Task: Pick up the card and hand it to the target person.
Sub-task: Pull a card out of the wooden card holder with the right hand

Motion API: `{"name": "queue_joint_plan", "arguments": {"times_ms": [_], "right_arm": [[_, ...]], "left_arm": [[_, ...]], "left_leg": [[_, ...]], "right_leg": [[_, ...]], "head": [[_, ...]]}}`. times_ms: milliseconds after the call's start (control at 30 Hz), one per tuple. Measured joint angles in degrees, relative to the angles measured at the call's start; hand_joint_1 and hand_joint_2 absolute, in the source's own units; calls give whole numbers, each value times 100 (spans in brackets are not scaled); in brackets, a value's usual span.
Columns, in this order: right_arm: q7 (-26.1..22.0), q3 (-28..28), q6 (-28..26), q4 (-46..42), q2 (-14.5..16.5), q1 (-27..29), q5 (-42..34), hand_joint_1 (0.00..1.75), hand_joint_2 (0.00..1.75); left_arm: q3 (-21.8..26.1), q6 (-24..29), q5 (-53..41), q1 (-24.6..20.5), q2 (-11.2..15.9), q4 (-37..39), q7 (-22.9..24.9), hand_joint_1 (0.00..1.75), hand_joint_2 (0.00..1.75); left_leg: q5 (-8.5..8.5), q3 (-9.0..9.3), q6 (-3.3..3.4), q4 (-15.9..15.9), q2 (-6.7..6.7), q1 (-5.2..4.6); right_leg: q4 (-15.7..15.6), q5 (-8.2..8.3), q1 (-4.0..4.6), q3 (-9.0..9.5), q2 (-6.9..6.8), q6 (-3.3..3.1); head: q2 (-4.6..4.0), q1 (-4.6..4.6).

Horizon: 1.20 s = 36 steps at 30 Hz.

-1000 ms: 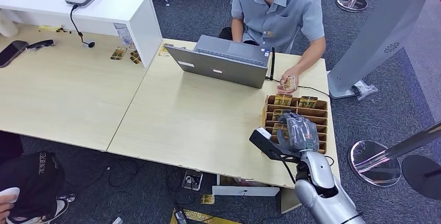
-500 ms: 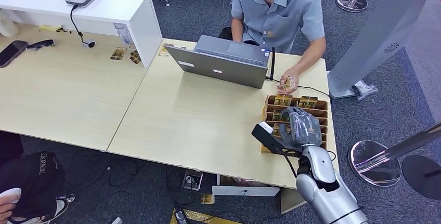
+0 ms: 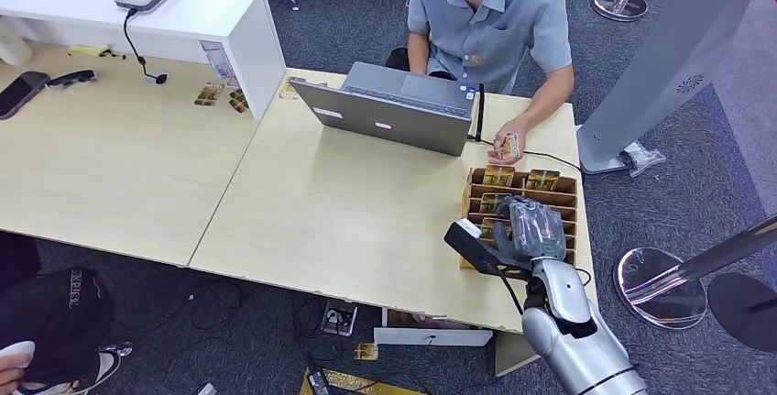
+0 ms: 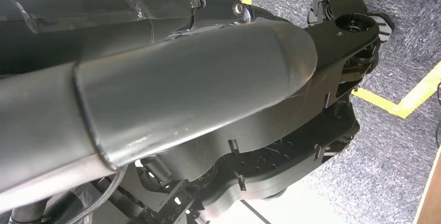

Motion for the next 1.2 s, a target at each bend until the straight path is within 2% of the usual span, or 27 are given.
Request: {"name": "queue_joint_plan", "arguments": {"times_ms": [267,533,600,667,733,1200], "right_arm": [[0,2,0,71,0,22,-1,111,175],[4,1,0,92,0,34,-16,122,175],[6,0,-2,93,0,35,-16,135,175],[7,0,-4,93,0,37,-17,161,175],[7,-1,-11,93,0,38,-17,175,175],[-2,-19,-408,85,6,48,172,175,175]], "left_arm": [[-7,2,0,0,0,-1,0,0,0],[-18,2,0,0,0,-2,-2,0,0],[-19,2,0,0,0,-2,-2,0,0],[-20,3,0,0,0,-2,-3,0,0],[-21,3,0,0,0,-2,-5,0,0],[-32,-7,0,-1,-1,-2,-7,0,0]], "left_leg": [[0,0,0,0,0,0],[0,0,0,0,0,0],[0,0,0,0,0,0],[0,0,0,0,0,0],[0,1,0,0,1,0],[0,2,0,1,1,0]], "right_leg": [[0,0,0,0,0,0],[0,0,0,0,0,0],[0,0,0,0,0,0],[0,0,0,0,0,0],[0,0,0,0,1,0],[0,1,0,0,1,1]], "head": [[0,0],[0,-1],[0,-1],[0,0],[0,0],[0,0]]}}
